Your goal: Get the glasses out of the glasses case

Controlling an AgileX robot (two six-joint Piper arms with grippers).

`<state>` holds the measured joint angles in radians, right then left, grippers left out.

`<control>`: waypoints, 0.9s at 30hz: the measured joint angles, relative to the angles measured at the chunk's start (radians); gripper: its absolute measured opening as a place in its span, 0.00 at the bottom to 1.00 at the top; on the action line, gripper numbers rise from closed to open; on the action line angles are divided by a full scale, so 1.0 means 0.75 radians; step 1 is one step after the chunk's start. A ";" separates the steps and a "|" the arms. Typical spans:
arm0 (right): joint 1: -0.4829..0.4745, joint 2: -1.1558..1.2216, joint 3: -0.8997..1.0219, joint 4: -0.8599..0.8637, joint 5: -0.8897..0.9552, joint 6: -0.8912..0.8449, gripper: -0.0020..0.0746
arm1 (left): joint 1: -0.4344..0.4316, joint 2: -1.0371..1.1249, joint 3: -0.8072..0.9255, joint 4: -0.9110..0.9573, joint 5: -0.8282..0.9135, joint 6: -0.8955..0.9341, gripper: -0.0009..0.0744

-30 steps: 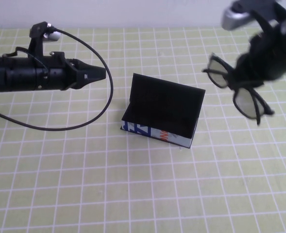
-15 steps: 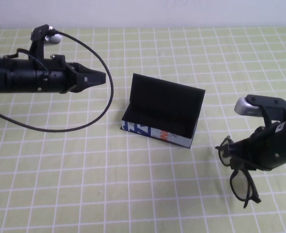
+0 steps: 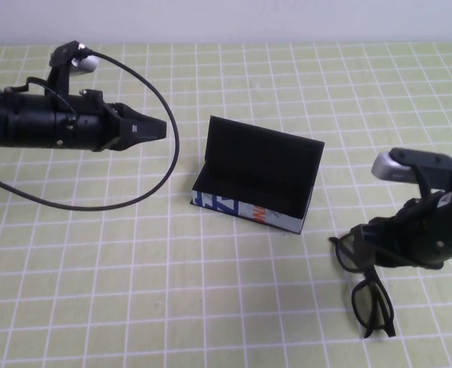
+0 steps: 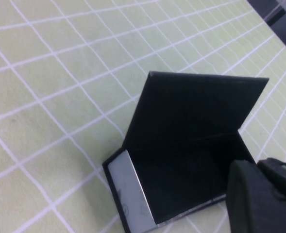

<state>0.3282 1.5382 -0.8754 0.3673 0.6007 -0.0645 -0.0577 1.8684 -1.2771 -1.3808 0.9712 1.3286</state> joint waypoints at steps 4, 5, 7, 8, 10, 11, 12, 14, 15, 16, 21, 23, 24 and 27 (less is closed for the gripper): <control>0.000 -0.191 0.000 -0.001 0.122 0.002 0.34 | 0.000 -0.105 0.006 0.117 -0.017 -0.079 0.01; 0.000 -0.254 0.000 -0.005 0.165 0.002 0.30 | 0.000 -0.150 0.019 0.126 -0.037 -0.090 0.01; 0.000 -0.383 0.000 -0.028 0.251 0.002 0.24 | 0.000 -0.252 0.060 0.135 -0.097 -0.092 0.01; 0.000 -0.461 0.000 -0.039 0.297 0.002 0.20 | 0.000 -0.319 0.095 0.134 -0.134 -0.092 0.01; 0.000 -0.611 0.003 -0.059 0.362 0.002 0.15 | 0.000 -0.468 0.178 0.134 -0.217 -0.092 0.01; 0.000 -0.697 0.004 -0.073 0.390 0.002 0.12 | 0.000 -0.550 0.246 0.134 -0.268 -0.089 0.01; 0.000 -0.785 0.009 -0.082 0.411 0.002 0.09 | 0.000 -0.617 0.295 0.132 -0.312 -0.086 0.01; 0.000 -0.958 0.022 -0.101 0.445 0.002 0.05 | 0.000 -0.794 0.430 0.098 -0.418 -0.063 0.01; 0.000 -1.042 0.033 -0.108 0.463 0.002 0.03 | 0.000 -0.866 0.486 0.082 -0.458 -0.046 0.01; 0.000 -1.108 0.048 -0.113 0.479 0.002 0.02 | 0.000 -0.957 0.555 0.061 -0.505 -0.027 0.01; 0.000 -1.428 0.146 -0.123 0.579 0.003 0.01 | 0.000 -1.391 0.862 0.020 -0.690 0.011 0.01; 0.000 -1.534 0.193 -0.123 0.576 0.005 0.01 | 0.000 -1.573 0.981 0.015 -0.749 0.013 0.01; 0.000 -1.586 0.222 -0.123 0.564 0.005 0.01 | 0.000 -1.647 1.028 0.015 -0.772 0.013 0.01; 0.000 -1.725 0.313 -0.123 0.463 0.005 0.01 | 0.000 -1.930 1.194 0.007 -0.851 0.013 0.01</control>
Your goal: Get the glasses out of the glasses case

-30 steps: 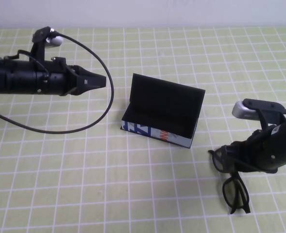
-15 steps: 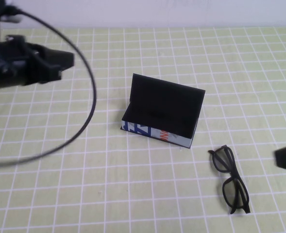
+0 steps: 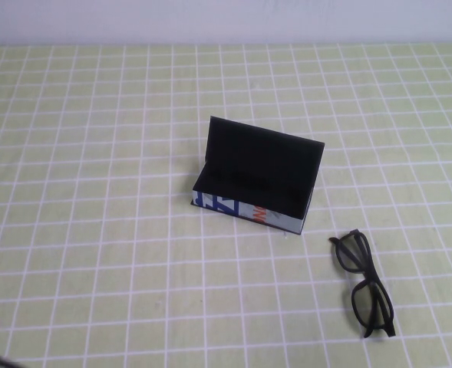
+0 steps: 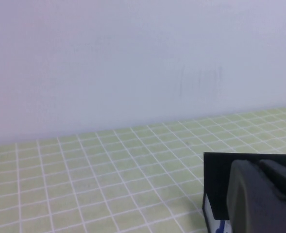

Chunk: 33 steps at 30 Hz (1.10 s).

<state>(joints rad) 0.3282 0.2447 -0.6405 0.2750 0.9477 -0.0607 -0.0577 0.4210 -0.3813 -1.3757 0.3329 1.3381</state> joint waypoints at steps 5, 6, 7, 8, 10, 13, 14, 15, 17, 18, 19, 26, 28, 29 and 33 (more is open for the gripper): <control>0.000 -0.164 0.225 0.092 -0.409 -0.110 0.01 | 0.000 -0.345 0.225 -0.002 -0.077 -0.015 0.01; 0.000 -0.176 0.281 0.141 -0.511 -0.156 0.01 | 0.000 -0.393 0.265 -0.002 -0.082 -0.017 0.01; 0.000 -0.179 0.339 0.195 -0.592 -0.212 0.01 | 0.000 -0.424 0.296 -0.002 -0.082 -0.021 0.01; 0.000 -0.179 0.396 0.254 -0.691 -0.276 0.01 | 0.000 -0.454 0.330 -0.002 -0.085 -0.021 0.01; 0.000 -0.173 0.494 0.352 -0.848 -0.389 0.01 | 0.000 -0.489 0.391 -0.002 -0.087 -0.021 0.01; 0.000 -0.142 0.626 0.434 -1.045 -0.484 0.01 | 0.000 -0.502 0.477 -0.002 -0.087 -0.021 0.01; 0.000 -0.130 0.666 0.451 -1.110 -0.493 0.01 | 0.000 -0.502 0.499 -0.002 -0.096 -0.021 0.01; 0.000 -0.124 0.699 0.470 -1.167 -0.501 0.01 | 0.000 -0.502 0.515 -0.005 -0.108 -0.021 0.01; 0.000 -0.118 0.742 0.497 -1.253 -0.506 0.01 | 0.000 -0.502 0.533 -0.010 -0.132 -0.021 0.01; 0.000 -0.118 0.757 0.504 -1.281 -0.509 0.01 | 0.000 -0.502 0.539 -0.010 -0.138 -0.021 0.01; 0.000 -0.118 0.764 0.507 -1.294 -0.511 0.01 | 0.000 -0.502 0.541 -0.013 -0.141 -0.021 0.01; 0.000 -0.118 0.802 0.512 -1.244 -0.514 0.01 | 0.000 -0.502 0.541 -0.015 -0.141 -0.024 0.01; 0.000 -0.118 0.806 0.512 -1.199 -0.517 0.01 | 0.000 -0.502 0.542 -0.015 -0.141 -0.024 0.01; 0.000 -0.118 0.809 0.512 -1.171 -0.517 0.01 | 0.000 -0.502 0.542 -0.015 -0.141 -0.024 0.01; -0.003 -0.121 0.811 0.512 -1.047 -0.517 0.01 | 0.000 -0.502 0.542 -0.015 -0.141 -0.024 0.01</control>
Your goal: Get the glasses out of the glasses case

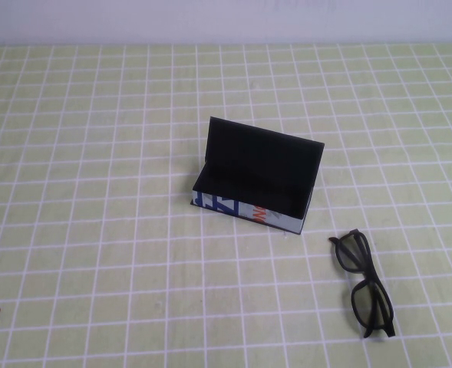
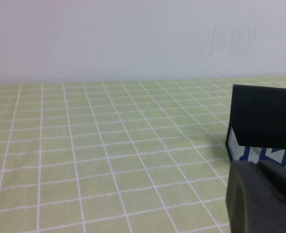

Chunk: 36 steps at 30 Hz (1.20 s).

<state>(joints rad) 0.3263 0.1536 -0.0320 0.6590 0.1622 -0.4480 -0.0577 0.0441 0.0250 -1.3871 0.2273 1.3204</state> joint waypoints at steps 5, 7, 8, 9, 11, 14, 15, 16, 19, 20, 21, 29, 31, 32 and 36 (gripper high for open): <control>-0.125 -0.124 0.000 -0.078 0.052 -0.003 0.01 | 0.000 0.000 0.000 -0.002 0.000 0.000 0.01; -0.177 -0.188 0.000 -0.122 0.062 -0.003 0.01 | 0.000 0.000 0.000 -0.002 0.000 0.000 0.01; -0.199 -0.205 0.000 -0.146 0.062 -0.003 0.01 | 0.000 0.000 0.000 -0.002 0.000 0.000 0.01; -0.212 -0.214 0.000 -0.158 0.062 -0.006 0.01 | 0.000 0.000 0.000 -0.002 0.000 0.000 0.01; -0.225 -0.216 0.000 -0.171 0.062 -0.006 0.01 | 0.000 0.000 0.000 -0.005 0.000 0.000 0.01; -0.227 -0.216 0.002 -0.183 0.057 -0.006 0.01 | 0.000 0.000 0.000 -0.006 0.000 0.000 0.01; -0.227 -0.216 0.002 -0.183 0.046 -0.006 0.01 | 0.000 0.000 0.000 -0.006 0.000 0.000 0.01; -0.227 -0.216 0.002 -0.183 0.035 -0.006 0.01 | 0.000 0.000 0.000 -0.008 0.000 0.002 0.01; -0.227 -0.216 0.002 -0.183 -0.006 -0.006 0.01 | 0.000 0.000 0.000 -0.008 0.000 0.002 0.01; -0.227 -0.216 0.005 -0.180 -0.021 -0.006 0.01 | 0.000 0.000 0.000 -0.008 0.000 0.002 0.01; -0.227 -0.216 0.012 -0.177 -0.036 -0.006 0.01 | 0.000 0.000 0.000 -0.008 0.000 0.002 0.01; -0.227 -0.216 0.077 -0.662 -0.024 0.541 0.01 | 0.000 0.000 0.000 -0.008 0.005 0.002 0.01; -0.227 -0.216 0.079 -0.709 0.034 0.597 0.01 | 0.000 0.000 0.000 -0.009 0.005 0.002 0.01; -0.227 -0.216 0.079 -0.718 0.059 0.611 0.01 | 0.000 0.000 0.000 -0.009 0.005 0.002 0.01; -0.227 -0.216 0.079 -0.724 0.166 0.590 0.01 | 0.000 0.000 0.000 -0.009 0.005 0.002 0.01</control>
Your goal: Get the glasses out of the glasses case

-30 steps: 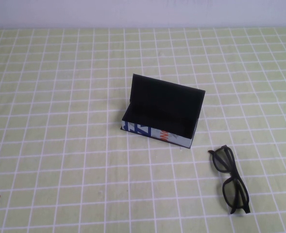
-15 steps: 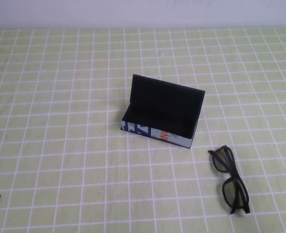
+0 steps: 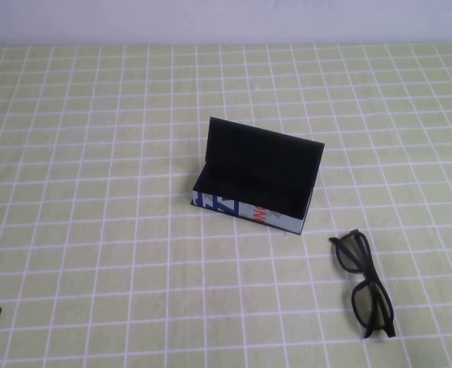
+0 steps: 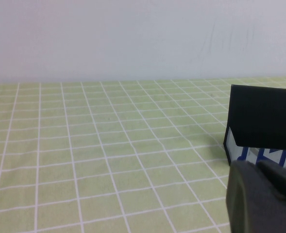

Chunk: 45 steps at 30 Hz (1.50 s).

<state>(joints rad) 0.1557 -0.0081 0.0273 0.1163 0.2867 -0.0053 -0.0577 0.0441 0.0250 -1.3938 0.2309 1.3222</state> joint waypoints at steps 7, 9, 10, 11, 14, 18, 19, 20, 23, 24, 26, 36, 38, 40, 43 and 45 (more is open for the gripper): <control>0.000 0.000 0.000 0.000 0.035 -0.008 0.01 | 0.000 0.000 0.000 -0.002 0.000 0.005 0.01; 0.000 0.000 0.000 0.000 0.035 -0.010 0.01 | 0.000 0.000 0.000 -0.006 0.002 0.005 0.01; 0.000 0.000 0.000 0.000 0.035 -0.010 0.01 | 0.000 0.000 0.000 -0.006 0.004 0.005 0.01; 0.000 0.000 0.000 0.000 0.035 -0.010 0.01 | 0.000 0.000 0.000 -0.006 0.004 0.005 0.01; 0.000 0.000 0.000 0.000 0.035 -0.010 0.01 | 0.000 0.000 0.000 -0.006 0.004 0.005 0.01; 0.000 0.000 0.000 0.000 0.035 -0.010 0.01 | 0.000 0.000 0.000 -0.006 0.004 0.005 0.01; 0.000 0.000 0.000 0.000 0.035 -0.010 0.01 | 0.000 0.000 0.000 -0.006 0.004 0.005 0.01; 0.000 0.000 0.000 0.000 0.035 -0.010 0.01 | 0.000 0.000 0.000 -0.006 0.004 0.005 0.01; 0.000 0.000 0.000 0.000 0.035 -0.010 0.01 | 0.000 0.000 0.000 -0.008 0.004 0.005 0.01; 0.000 0.000 0.000 0.000 0.035 -0.010 0.01 | 0.000 0.000 0.000 -0.008 0.004 0.005 0.01; 0.000 0.000 0.000 0.000 0.035 -0.010 0.00 | 0.000 0.000 0.000 -0.008 0.004 0.005 0.01; 0.000 0.000 0.000 0.000 0.035 -0.010 0.00 | 0.000 0.000 0.000 0.014 -0.039 0.017 0.01; 0.000 0.000 0.000 0.000 0.035 -0.010 0.00 | 0.000 0.000 0.000 0.180 -0.076 -0.149 0.01; 0.000 0.000 0.000 0.000 0.035 -0.010 0.00 | 0.000 0.000 -0.011 0.503 -0.116 -0.495 0.01; 0.000 0.000 0.000 0.000 0.035 -0.010 0.00 | 0.000 -0.006 -0.020 1.043 -0.164 -1.062 0.01; 0.000 0.000 0.000 0.000 0.035 -0.010 0.00 | 0.000 -0.033 -0.006 1.313 -0.176 -1.338 0.01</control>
<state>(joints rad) 0.1557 -0.0081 0.0273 0.1163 0.3130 -0.0130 -0.0577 0.0191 0.0207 -0.4089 0.0992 0.3190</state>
